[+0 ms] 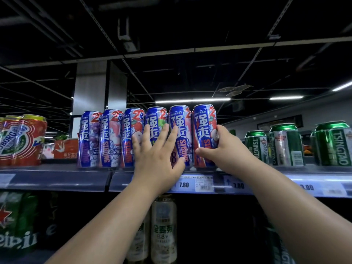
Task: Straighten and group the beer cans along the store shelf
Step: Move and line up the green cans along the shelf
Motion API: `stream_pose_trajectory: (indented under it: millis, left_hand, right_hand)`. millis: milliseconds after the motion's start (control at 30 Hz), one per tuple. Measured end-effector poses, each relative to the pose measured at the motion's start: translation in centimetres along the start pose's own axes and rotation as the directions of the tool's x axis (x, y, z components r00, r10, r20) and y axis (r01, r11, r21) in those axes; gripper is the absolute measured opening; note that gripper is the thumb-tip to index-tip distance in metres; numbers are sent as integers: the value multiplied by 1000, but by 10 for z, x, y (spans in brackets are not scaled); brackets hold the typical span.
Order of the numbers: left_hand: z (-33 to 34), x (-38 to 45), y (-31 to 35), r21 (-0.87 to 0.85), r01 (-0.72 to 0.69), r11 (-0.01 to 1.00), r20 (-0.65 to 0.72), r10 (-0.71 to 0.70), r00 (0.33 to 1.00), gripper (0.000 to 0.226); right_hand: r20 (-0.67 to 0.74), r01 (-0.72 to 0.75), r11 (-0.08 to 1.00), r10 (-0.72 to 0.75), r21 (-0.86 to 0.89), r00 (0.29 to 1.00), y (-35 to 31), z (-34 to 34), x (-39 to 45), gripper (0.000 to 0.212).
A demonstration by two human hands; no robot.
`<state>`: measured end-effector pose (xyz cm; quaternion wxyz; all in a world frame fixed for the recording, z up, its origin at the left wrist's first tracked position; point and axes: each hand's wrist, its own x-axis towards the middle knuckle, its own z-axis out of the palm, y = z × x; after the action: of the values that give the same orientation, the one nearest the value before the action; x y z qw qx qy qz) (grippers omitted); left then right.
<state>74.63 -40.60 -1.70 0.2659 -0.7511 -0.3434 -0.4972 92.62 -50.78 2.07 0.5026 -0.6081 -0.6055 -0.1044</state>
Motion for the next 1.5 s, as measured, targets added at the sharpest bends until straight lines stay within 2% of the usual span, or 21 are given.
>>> stream_pose_trajectory:
  millis: [333,567,700,833,1033,1200,1333,1500]
  left_hand:
    - [-1,0,1,-23,85,996,17,-84,996,79]
    - [-4,-2,3,-24,73,997,2,-73,997,78]
    - [-9,-5,7,-67,7,998,-24,-8,1000,77]
    - [-16,-11,31,-198,-113,974,-89,97,991,74]
    - [-21,-9,88,-431,-255,866,-159,206,966,62]
    - [-22,-10,138,-510,-283,812,-112,263,958,61]
    - [-14,1,169,-548,-212,809,-4,251,968,62]
    - [-1,32,214,-575,-69,815,112,162,980,63]
  right_hand:
    - [4,46,998,-46,-53,999,-7,14,4,62]
    - [-46,61,997,-63,-44,997,-2,22,1,52]
    - [-109,122,991,-127,-52,986,-1,19,-8,62]
    - [-235,124,983,-154,-137,960,10,-1,-26,91]
    - [-388,25,967,-126,-255,913,45,-55,-58,80]
    - [-449,-73,933,-101,-353,888,78,-102,-77,79]
    - [-447,-113,916,-79,-385,891,105,-144,-78,77]
    - [-416,-96,906,-93,-412,905,134,-192,-67,82]
